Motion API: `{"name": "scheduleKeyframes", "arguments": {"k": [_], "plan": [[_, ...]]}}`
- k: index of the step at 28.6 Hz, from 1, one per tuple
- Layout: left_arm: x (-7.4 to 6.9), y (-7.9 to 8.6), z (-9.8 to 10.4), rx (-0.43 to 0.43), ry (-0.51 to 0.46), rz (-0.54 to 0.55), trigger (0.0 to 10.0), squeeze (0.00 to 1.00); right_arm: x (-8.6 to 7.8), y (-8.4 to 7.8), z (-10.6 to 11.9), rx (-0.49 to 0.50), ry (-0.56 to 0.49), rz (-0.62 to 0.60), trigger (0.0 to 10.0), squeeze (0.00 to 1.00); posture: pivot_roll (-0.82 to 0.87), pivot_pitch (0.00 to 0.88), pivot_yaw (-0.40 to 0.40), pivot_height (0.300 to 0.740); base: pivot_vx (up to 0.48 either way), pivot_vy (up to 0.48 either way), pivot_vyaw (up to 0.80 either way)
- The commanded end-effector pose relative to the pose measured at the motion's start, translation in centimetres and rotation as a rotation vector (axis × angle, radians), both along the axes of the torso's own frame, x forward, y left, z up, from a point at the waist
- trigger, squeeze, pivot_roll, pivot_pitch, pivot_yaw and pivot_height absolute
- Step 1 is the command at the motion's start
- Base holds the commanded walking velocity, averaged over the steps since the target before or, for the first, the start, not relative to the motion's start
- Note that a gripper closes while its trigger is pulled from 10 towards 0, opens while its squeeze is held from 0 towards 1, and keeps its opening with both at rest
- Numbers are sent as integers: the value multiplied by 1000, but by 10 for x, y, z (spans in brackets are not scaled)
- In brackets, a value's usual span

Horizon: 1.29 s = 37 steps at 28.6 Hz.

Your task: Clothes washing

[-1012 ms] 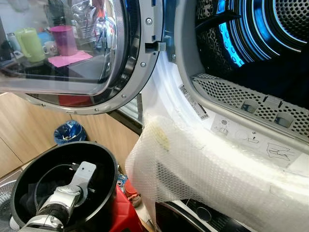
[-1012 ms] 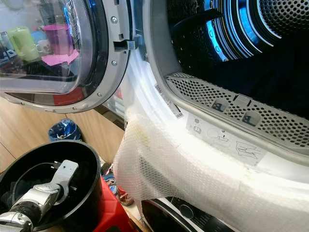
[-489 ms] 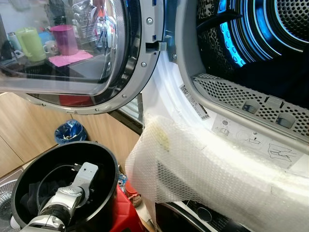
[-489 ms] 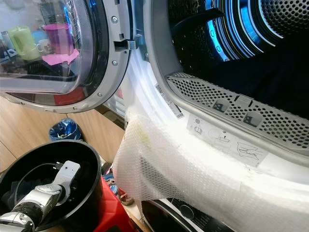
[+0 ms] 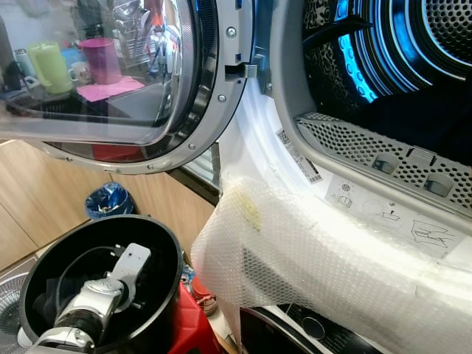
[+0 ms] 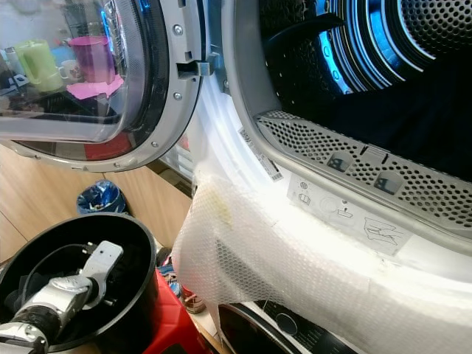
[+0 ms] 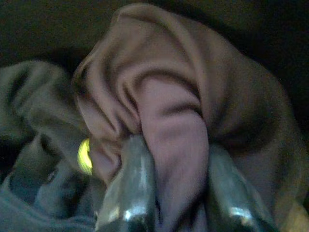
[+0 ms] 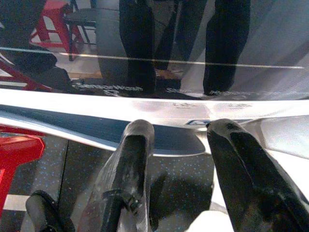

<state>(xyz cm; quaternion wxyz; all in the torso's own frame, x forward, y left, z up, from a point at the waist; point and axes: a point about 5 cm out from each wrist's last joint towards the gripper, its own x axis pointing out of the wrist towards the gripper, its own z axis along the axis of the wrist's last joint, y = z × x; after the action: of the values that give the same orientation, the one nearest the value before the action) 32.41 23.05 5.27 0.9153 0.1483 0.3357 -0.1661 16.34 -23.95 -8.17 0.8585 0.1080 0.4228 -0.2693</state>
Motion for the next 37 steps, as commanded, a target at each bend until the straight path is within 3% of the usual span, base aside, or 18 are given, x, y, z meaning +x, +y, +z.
{"name": "scheduleKeyframes", "arguments": {"k": [1, 3, 7, 8, 12, 14, 17, 19, 21, 24, 26, 30, 31, 34, 37], "plan": [[0, -10, 14, -75, -9, -159, 0, 0, -2, 3, -2, 11, 11, 1, 10000, 0, 158, 0, -34, 740, 0, 0, 0], [-3, -15, 40, -150, -23, -309, 0, 0, -1, 5, -2, 19, 10, 8, 10000, 0, 173, 0, -30, 740, 0, 0, 0], [-7, -15, 74, -148, -38, -481, 0, 0, 1, 9, -2, 31, 6, 20, 10000, 0, 185, 0, -23, 740, 0, 0, 0], [-7, -15, 74, -148, -38, -481, 0, 0, 1, 9, -2, 31, 6, 20, 10000, 0, 185, 0, -23, 740, 0, 0, 0], [-16, -27, 129, -157, -91, -760, 0, 0, 4, 14, -2, 44, 0, 32, 10000, 0, 198, 0, -16, 740, 0, 0, 0], [-19, -31, 145, -160, -105, -843, 0, 0, 5, 15, -2, 47, 0, 34, 10000, 0, 203, 0, -18, 740, 0, 0, 0], [-12, -30, 175, -116, -162, -987, 0, 0, 4, 19, -3, 56, 8, 43, 10000, 0, 214, 0, 1, 740, 0, 0, 0], [-7, -36, 185, -122, -195, -1010, 0, 0, 4, 19, -3, 61, 7, 34, 10000, 0, 213, 0, 7, 740, 0, 0, 0], [-5, -53, 197, -187, -244, -1070, 0, 0, 5, 20, -3, 63, 4, 31, 10000, 0, 214, 0, 18, 740, 0, 0, 0], [-9, -99, 216, -395, -314, -1218, 0, 0, 7, 21, -3, 68, -4, 19, 10000, 0, 208, 0, 29, 740, 0, 0, 0], [-13, -124, 222, -504, -328, -1292, 0, 0, 7, 21, -3, 70, -6, 12, 10000, 0, 199, 0, 33, 740, 0, 0, 0], [-21, -157, 217, -627, -286, -1388, 0, 0, 5, 21, -3, 70, -7, 4, 10000, 0, 183, 0, 43, 740, 0, 0, 0], [-21, -157, 217, -627, -286, -1388, 0, 0, 5, 21, -3, 70, -7, 4, 10000, 0, 183, 0, 43, 740, 0, 0, 0], [-29, -179, 204, -697, -235, -1445, 0, 0, 2, 18, -4, 72, -16, -25, 10000, 0, 162, 0, 55, 740, 0, 0, 0], [-33, -184, 199, -733, -210, -1449, 0, 0, 1, 14, -3, 69, -41, -56, 10000, 0, 156, 0, 55, 740, 0, 0, 0]]}}
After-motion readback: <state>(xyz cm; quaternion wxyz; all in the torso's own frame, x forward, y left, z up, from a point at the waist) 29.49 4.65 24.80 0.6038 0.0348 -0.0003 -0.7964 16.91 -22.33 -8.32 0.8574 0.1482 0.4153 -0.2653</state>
